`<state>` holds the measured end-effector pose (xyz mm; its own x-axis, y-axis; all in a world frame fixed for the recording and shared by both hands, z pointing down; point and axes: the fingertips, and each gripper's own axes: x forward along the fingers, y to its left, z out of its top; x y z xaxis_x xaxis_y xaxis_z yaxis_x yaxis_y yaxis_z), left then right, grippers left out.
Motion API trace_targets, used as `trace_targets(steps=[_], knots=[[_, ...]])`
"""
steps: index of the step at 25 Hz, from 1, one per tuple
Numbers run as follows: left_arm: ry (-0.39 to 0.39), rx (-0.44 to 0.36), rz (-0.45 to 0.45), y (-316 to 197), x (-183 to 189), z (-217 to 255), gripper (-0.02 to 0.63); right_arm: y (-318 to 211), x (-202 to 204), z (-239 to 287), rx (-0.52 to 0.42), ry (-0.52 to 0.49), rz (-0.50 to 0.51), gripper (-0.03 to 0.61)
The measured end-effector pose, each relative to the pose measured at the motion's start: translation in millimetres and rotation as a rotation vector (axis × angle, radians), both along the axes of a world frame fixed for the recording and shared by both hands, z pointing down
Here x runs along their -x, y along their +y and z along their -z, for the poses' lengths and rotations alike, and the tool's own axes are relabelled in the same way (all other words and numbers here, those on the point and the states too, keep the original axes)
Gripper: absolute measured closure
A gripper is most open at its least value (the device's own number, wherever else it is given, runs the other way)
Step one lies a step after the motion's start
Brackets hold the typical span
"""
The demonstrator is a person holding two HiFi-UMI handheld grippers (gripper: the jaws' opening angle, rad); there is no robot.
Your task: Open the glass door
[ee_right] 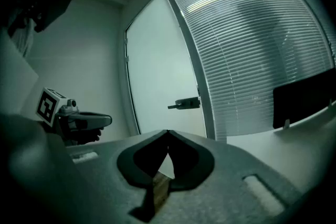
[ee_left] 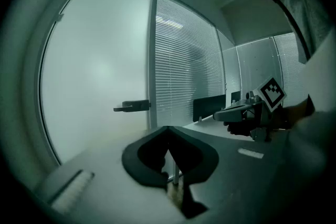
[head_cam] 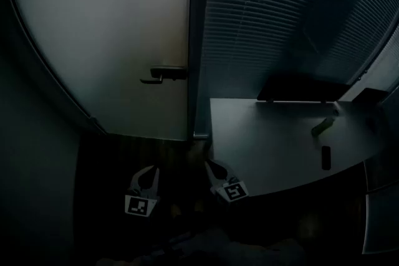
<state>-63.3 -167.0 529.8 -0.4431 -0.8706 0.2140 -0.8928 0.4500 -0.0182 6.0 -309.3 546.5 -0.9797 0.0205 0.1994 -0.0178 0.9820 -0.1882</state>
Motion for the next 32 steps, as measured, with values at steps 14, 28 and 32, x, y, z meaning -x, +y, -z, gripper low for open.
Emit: trace_targets(steps=[14,28,32], knots=[[-0.019,-0.020,0.016,37,17,2,0.611,29,12,7,-0.008,-0.019,-0.037,0.577],[-0.050,-0.032,-0.081,43,28,3,0.611,41,18,2,-0.007,-0.012,-0.104,0.577],[-0.065,-0.018,-0.080,25,53,-2,0.611,22,37,-4,-0.002,-0.016,-0.110,0.577]])
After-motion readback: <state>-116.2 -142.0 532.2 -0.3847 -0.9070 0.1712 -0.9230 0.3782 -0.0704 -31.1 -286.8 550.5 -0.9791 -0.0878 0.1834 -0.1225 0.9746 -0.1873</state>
